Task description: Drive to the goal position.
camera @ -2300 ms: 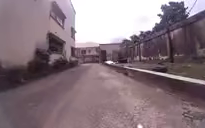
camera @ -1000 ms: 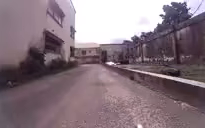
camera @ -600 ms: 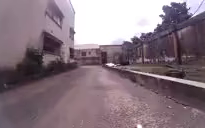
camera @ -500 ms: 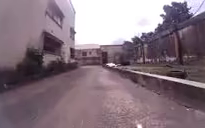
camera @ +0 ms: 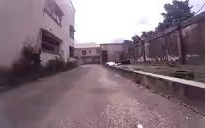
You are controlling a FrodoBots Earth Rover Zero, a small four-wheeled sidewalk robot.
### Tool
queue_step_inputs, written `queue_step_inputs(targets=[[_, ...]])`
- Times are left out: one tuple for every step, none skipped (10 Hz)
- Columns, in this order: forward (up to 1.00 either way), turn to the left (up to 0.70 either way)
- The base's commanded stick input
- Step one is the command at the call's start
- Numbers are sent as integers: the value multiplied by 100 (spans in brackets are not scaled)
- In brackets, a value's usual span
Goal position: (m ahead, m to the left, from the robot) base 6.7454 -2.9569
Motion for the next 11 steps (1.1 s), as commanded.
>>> queue_step_inputs(targets=[[50, 5], [50, 5], [50, 5], [50, 5], [50, 5], [50, 5], [50, 5], [50, 5], [50, 5], [50, 5], [50, 5]])
